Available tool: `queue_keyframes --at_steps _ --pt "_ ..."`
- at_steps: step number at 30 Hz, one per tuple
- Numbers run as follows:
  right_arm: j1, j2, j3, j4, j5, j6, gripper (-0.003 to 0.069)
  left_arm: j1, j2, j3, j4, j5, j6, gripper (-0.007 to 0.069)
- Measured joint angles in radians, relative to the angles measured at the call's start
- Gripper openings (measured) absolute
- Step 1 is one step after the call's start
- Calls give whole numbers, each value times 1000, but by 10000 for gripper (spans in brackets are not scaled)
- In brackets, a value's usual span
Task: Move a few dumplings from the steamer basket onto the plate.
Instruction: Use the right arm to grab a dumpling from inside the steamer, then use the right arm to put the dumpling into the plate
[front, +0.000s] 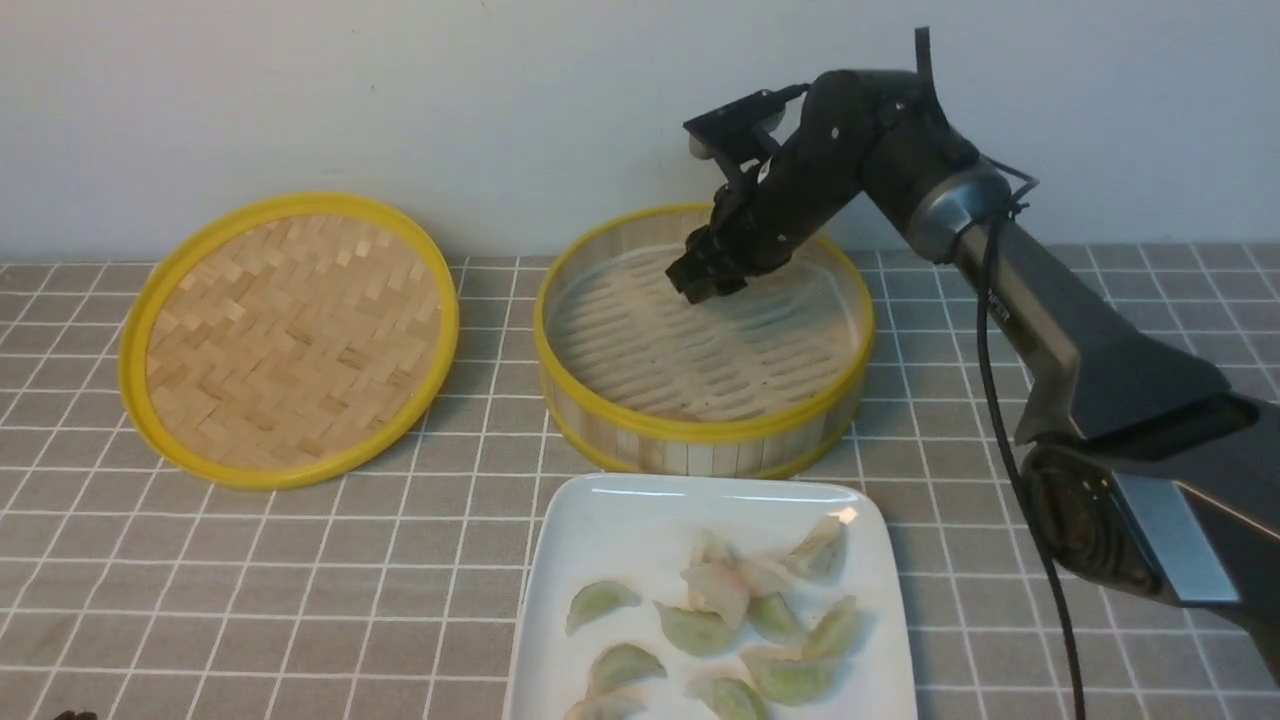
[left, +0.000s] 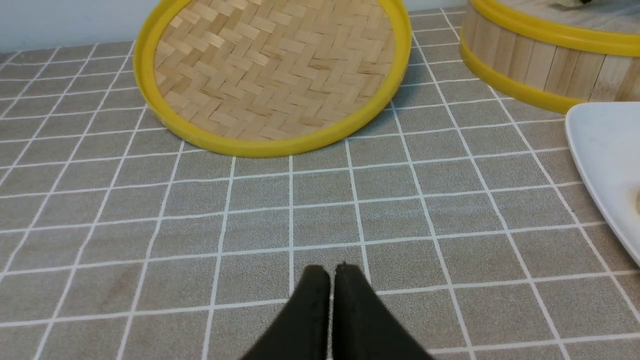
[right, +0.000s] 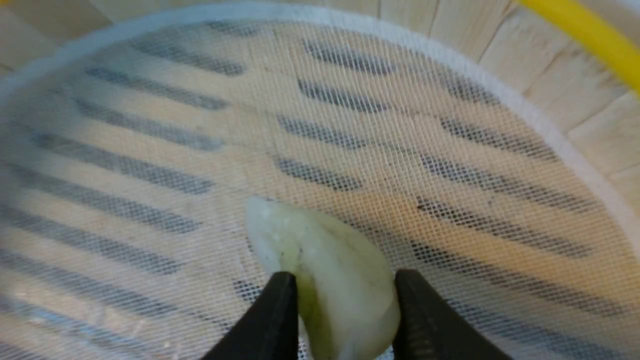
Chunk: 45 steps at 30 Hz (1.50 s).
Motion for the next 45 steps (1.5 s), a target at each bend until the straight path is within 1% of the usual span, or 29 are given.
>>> queue_keyframes --at_steps 6,8,12,15,17,18,22,24,27,29,32,38,40,44,45 --pt "0 -110 5 -50 5 81 223 0 0 0 0 0 0 -5" --pt "0 -187 90 -69 5 94 223 0 0 0 0 0 0 -5" --pt "1 -399 347 -78 5 96 223 0 0 0 0 0 0 -5" --pt "15 -614 655 -64 1 98 223 0 0 0 0 0 0 -5" --pt "25 -681 747 -56 0 98 223 0 0 0 0 0 0 -5" --pt "44 -770 876 -42 -2 99 223 0 0 0 0 0 0 -5" --pt "137 -977 1234 9 -2 99 223 0 0 0 0 0 0 -5" --pt "182 -1020 1333 34 -12 99 223 0 0 0 0 0 0 -5" --pt "261 -1043 1484 82 -73 99 223 0 0 0 0 0 0 -5" --pt "310 -1031 1545 101 -129 101 223 0 0 0 0 0 0 -5" --pt "360 -990 1579 105 -191 115 223 0 0 0 0 0 0 -5" --pt "378 -900 1587 107 -285 159 227 0 0 0 0 0 0 -5" --pt "378 -884 1589 107 -291 171 266 0 0 0 0 0 0 -5" --pt "379 -879 1581 105 -287 198 403 0 0 0 0 0 0 -5" --pt "379 -879 1578 105 -286 198 410 0 0 0 0 0 0 -5"
